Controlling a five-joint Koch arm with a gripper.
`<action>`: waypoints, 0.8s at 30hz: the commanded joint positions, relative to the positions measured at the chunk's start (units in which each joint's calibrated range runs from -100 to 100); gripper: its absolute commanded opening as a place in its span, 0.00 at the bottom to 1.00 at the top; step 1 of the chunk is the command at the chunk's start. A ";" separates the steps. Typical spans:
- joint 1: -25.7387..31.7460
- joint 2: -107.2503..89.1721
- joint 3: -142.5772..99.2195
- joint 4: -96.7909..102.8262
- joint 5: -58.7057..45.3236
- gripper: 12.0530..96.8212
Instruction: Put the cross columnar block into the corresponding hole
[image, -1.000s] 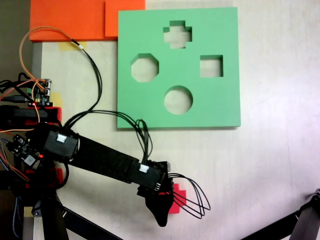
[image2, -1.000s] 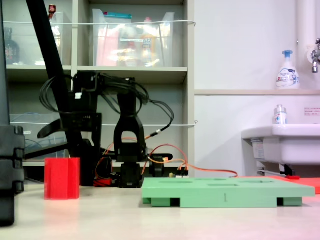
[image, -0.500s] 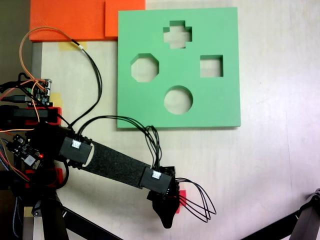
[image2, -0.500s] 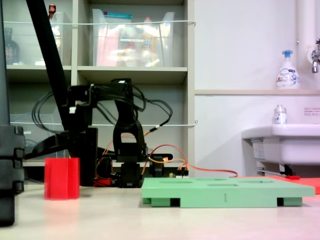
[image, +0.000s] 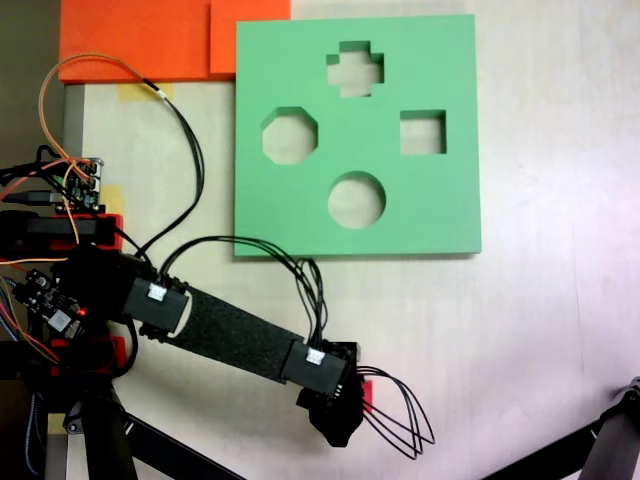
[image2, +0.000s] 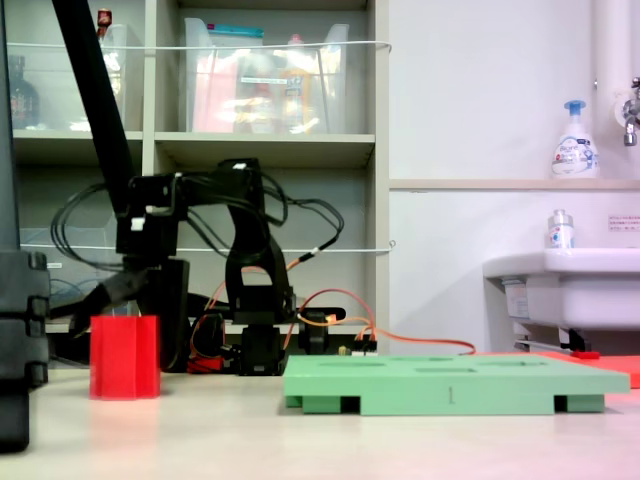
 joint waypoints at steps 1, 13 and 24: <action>-0.05 0.27 -1.28 1.33 0.44 0.48; -0.34 0.13 -10.45 -1.95 4.44 0.32; 0.29 -23.05 -10.45 -12.44 5.47 0.28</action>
